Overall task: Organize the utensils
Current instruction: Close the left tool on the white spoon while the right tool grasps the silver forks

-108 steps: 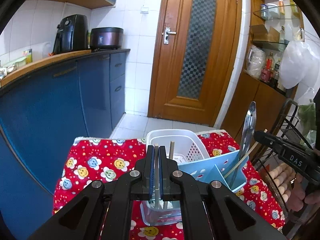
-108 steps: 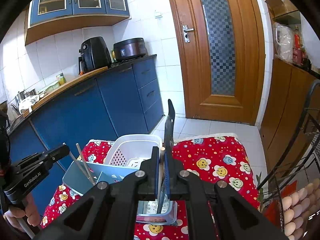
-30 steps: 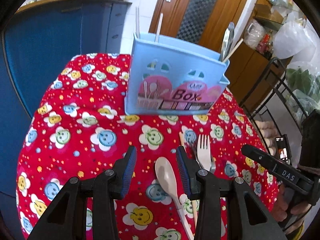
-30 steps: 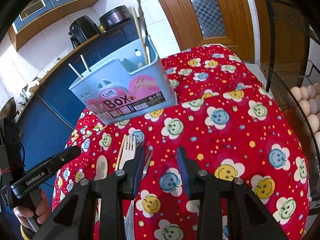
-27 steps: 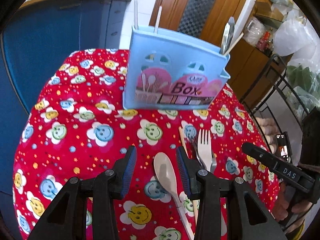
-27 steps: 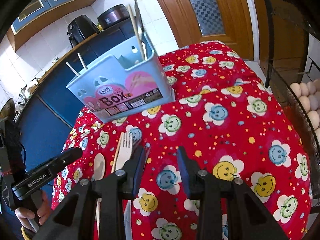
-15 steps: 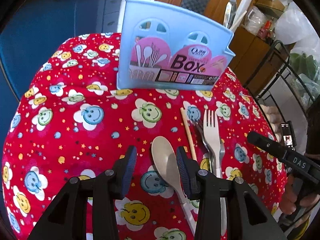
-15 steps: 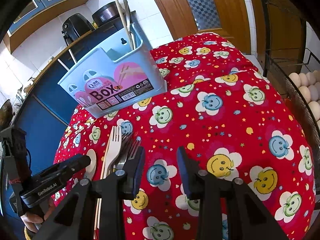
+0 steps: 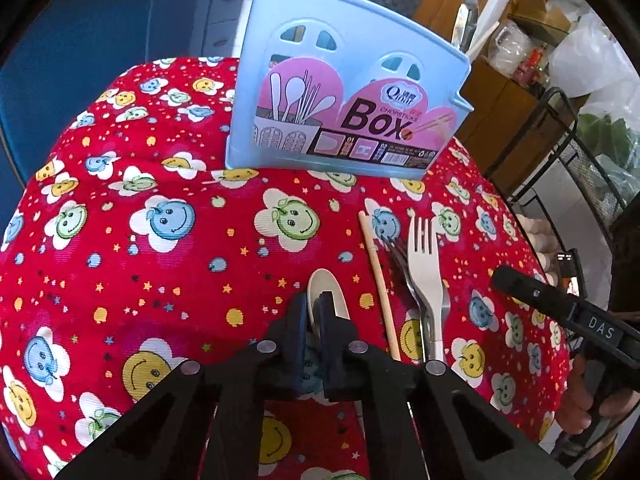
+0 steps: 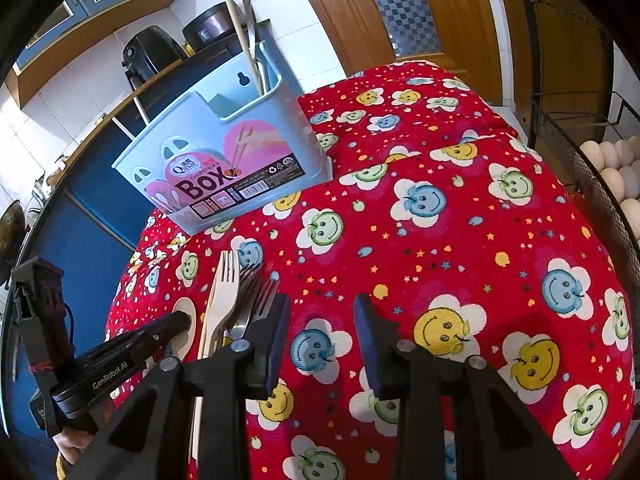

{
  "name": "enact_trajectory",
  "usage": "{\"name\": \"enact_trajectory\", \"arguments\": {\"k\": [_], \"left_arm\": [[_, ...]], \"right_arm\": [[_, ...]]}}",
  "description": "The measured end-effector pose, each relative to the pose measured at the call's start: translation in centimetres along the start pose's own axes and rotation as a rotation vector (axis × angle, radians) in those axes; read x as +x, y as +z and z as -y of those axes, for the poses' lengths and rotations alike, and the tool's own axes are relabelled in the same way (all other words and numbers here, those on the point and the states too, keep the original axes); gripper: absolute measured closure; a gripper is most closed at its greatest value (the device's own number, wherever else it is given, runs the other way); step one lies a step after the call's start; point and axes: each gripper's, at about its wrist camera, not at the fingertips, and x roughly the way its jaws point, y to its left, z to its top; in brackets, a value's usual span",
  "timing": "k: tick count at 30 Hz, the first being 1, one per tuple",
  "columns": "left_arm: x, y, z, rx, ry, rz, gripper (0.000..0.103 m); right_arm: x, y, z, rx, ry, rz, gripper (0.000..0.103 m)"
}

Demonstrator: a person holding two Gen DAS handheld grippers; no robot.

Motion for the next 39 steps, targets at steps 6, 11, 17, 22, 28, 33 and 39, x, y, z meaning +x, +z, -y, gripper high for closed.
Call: {"name": "enact_trajectory", "arguments": {"k": [6, 11, 17, 22, 28, 33, 39], "left_arm": [[-1.4, 0.3, -0.6, -0.015, 0.033, 0.065, 0.1], [-3.2, 1.0, -1.7, -0.038, 0.085, 0.136, 0.1], [-5.0, 1.4, -2.8, -0.051, 0.125, 0.202, 0.1], [-5.7, 1.5, -3.4, -0.059, 0.128, 0.225, 0.1], [-5.9, 1.5, -3.9, -0.073, 0.125, 0.236, 0.1], [-6.2, 1.4, -4.1, -0.078, 0.121, 0.244, 0.1], [-6.5, 1.4, -4.2, -0.078, 0.116, 0.251, 0.1]], "right_arm": [[0.3, 0.3, -0.8, -0.01, 0.011, -0.002, 0.067], [0.6, 0.5, -1.6, -0.02, 0.034, -0.003, 0.067], [1.4, 0.7, -2.3, -0.011, 0.091, -0.019, 0.066], [2.2, 1.2, -2.9, -0.013, 0.114, -0.03, 0.066], [2.9, 1.5, -4.2, -0.046, 0.116, -0.05, 0.066], [4.1, 1.9, -5.3, -0.088, 0.093, -0.063, 0.066], [5.6, 2.5, -5.6, -0.096, 0.104, -0.083, 0.066]]}}
